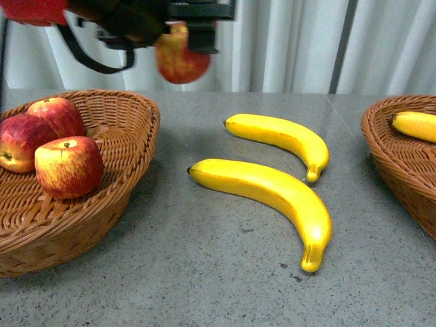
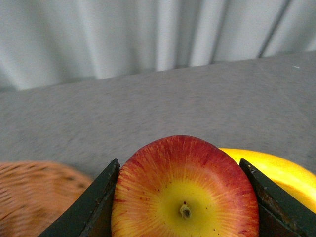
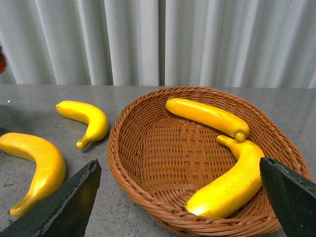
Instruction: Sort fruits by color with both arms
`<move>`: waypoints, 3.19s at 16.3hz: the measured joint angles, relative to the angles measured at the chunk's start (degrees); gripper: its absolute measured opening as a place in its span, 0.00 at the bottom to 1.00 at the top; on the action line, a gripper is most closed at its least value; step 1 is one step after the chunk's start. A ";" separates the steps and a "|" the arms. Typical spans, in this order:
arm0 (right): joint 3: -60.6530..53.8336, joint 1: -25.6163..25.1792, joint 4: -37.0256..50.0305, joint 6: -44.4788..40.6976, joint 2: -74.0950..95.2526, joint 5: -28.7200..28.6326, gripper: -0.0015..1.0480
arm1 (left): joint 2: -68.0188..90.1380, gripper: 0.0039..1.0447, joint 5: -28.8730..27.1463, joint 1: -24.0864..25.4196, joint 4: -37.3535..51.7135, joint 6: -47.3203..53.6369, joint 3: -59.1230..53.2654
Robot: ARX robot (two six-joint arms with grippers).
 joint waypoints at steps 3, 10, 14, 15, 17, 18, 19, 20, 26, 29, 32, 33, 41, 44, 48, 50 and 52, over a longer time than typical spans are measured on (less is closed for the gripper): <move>0.00 0.00 -0.02 0.00 0.00 0.00 0.94 | -1.79 0.60 -3.78 7.61 -3.89 -5.33 -5.51; 0.00 0.00 0.00 0.00 0.00 0.00 0.94 | -0.94 0.78 -4.13 10.16 -3.72 -7.30 -6.93; 0.00 0.00 0.00 0.00 0.00 0.00 0.94 | -0.94 0.88 -3.87 10.34 -3.50 -7.54 -6.97; 0.00 0.00 0.00 0.00 0.00 0.00 0.94 | -0.94 0.92 -3.69 10.43 -3.26 -7.69 -7.08; 0.00 0.00 0.00 0.00 0.00 0.00 0.94 | -2.10 0.93 -2.62 10.12 -1.33 -7.96 -8.52; 0.00 0.00 0.00 0.00 0.00 0.00 0.94 | -4.17 0.94 -1.27 9.46 0.35 -8.07 -10.12; 0.00 0.00 0.00 0.00 0.00 0.00 0.94 | -7.82 0.94 -0.02 8.24 2.03 -8.07 -12.22; 0.00 0.00 -0.02 0.00 0.00 0.00 0.94 | -12.13 0.94 0.17 6.69 4.61 -7.54 -14.78; 0.00 0.00 -0.02 0.00 0.00 0.00 0.94 | -37.62 0.94 1.05 -0.74 10.97 1.68 -38.64; 0.00 0.00 -0.02 0.00 0.00 -0.02 0.94 | -46.99 0.83 -9.16 -4.33 21.70 3.19 -51.36; 0.00 0.00 0.00 0.00 0.00 0.00 0.94 | -58.45 0.49 -15.63 2.86 29.57 2.32 -66.45; 0.00 0.00 0.00 0.00 0.00 0.00 0.94 | -60.59 0.36 -13.09 4.50 28.15 2.29 -68.24; 0.00 0.00 -0.02 0.00 0.00 0.02 0.94 | -85.35 0.01 2.47 19.58 12.83 2.01 -75.41; 0.00 0.00 -0.02 0.00 0.00 0.00 0.94 | -86.75 0.01 2.47 19.63 11.39 2.03 -75.38; 0.00 0.00 -0.02 0.00 0.00 0.00 0.94 | -88.43 0.01 2.47 19.65 9.44 2.03 -75.41; 0.00 0.00 -0.02 0.00 0.00 0.00 0.94 | -89.48 0.01 2.49 19.65 8.52 2.03 -75.41; 0.00 0.00 -0.02 0.00 0.00 0.02 0.94 | -92.08 0.01 2.49 19.65 6.01 2.03 -75.38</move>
